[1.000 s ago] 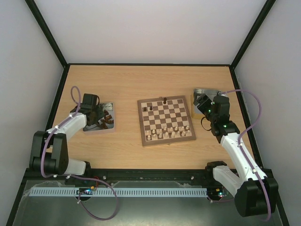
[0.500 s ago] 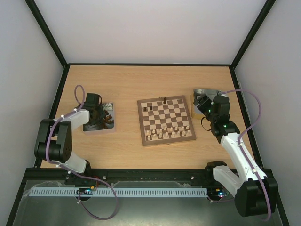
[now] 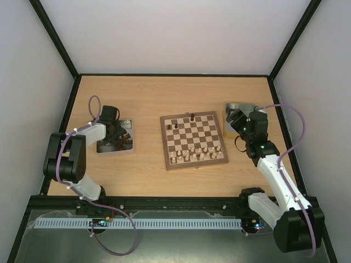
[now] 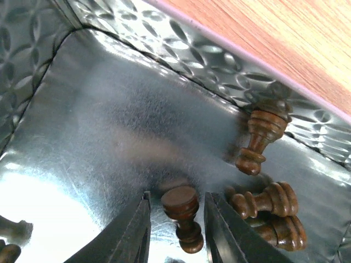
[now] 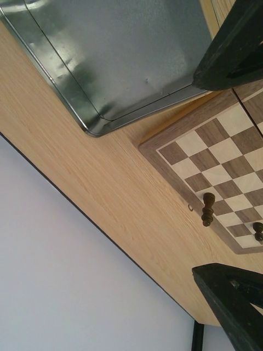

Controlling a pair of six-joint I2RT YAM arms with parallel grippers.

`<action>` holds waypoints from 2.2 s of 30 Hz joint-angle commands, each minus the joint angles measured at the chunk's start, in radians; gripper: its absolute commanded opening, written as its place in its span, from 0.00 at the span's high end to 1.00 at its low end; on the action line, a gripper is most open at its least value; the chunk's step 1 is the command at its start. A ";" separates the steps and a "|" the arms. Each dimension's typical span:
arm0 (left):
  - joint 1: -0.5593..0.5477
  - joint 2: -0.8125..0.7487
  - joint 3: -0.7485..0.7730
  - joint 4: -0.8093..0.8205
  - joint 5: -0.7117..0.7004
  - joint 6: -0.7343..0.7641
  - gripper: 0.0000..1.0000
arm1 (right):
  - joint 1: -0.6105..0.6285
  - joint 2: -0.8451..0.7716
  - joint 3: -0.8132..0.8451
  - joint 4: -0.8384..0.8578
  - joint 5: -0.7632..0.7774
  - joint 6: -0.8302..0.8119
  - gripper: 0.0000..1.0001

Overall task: Set up the chess pieces on the board
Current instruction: Pick up the chess piece from the storage box, then place the chess piece on the chessboard.

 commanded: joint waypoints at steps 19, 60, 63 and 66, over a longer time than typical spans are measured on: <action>0.006 0.060 0.028 0.015 -0.067 0.024 0.87 | 0.005 -0.029 0.007 -0.018 0.023 -0.013 0.15; -0.308 -0.336 -0.108 0.593 0.543 -0.944 0.89 | 0.647 0.457 0.232 0.435 -0.045 -0.036 0.35; -0.330 -0.318 -0.113 0.623 0.558 -0.973 0.89 | 0.664 0.482 0.249 0.446 -0.051 -0.051 0.39; -0.342 -0.315 -0.119 0.634 0.554 -0.987 0.89 | 0.675 0.492 0.263 0.450 -0.050 -0.076 0.43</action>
